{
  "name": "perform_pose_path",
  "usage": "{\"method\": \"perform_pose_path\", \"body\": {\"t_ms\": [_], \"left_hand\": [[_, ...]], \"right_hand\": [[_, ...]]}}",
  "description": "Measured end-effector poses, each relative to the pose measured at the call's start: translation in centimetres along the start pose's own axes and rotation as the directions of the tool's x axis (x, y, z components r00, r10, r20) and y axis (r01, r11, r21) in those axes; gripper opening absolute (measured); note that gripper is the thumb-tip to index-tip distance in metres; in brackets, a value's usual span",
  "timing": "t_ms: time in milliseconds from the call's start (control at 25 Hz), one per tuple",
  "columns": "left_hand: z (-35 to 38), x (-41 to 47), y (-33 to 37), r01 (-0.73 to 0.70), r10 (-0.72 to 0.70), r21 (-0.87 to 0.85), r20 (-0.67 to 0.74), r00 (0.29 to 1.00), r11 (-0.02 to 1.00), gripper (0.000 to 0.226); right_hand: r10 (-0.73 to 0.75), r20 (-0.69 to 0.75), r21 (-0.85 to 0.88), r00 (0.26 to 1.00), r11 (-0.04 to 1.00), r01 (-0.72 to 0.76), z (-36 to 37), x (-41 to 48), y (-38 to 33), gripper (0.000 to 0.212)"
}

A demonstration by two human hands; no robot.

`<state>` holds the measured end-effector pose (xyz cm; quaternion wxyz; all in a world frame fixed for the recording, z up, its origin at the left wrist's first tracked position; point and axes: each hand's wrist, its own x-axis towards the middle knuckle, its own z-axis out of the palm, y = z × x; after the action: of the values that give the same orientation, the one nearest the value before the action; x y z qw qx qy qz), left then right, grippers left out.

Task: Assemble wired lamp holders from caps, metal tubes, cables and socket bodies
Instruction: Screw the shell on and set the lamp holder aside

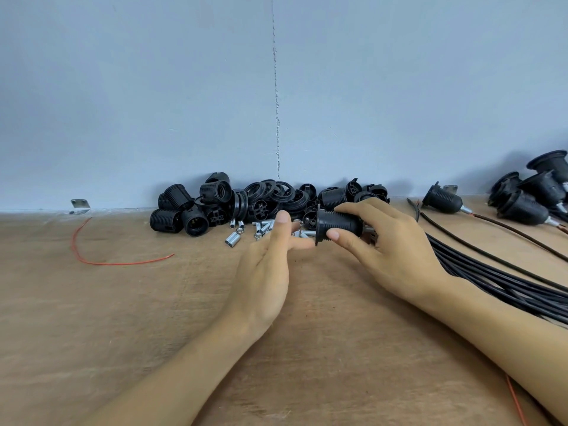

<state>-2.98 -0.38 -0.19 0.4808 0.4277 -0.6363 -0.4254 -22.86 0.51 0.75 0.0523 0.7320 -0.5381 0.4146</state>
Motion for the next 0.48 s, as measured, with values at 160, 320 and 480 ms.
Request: {"method": "perform_pose_path", "body": {"t_ms": [160, 320, 480], "left_hand": [[0.1, 0.2, -0.25, 0.022, -0.024, 0.046, 0.03, 0.999, 0.999, 0.079], [0.16, 0.51, -0.78, 0.014, -0.015, 0.005, 0.037, 0.999, 1.0, 0.077], [0.21, 0.67, -0.81, 0.015, -0.015, -0.04, 0.013, 1.0, 0.999, 0.062]], "right_hand": [[-0.018, 0.001, 0.002, 1.0, 1.0, 0.018, -0.21, -0.08, -0.05, 0.044], [-0.123, -0.016, -0.071, 0.992, 0.99, 0.121, -0.04, -0.08, -0.32, 0.043], [-0.343, -0.028, -0.185, 0.939, 0.925, 0.332, 0.2, 0.02, -0.49, 0.042]]}}
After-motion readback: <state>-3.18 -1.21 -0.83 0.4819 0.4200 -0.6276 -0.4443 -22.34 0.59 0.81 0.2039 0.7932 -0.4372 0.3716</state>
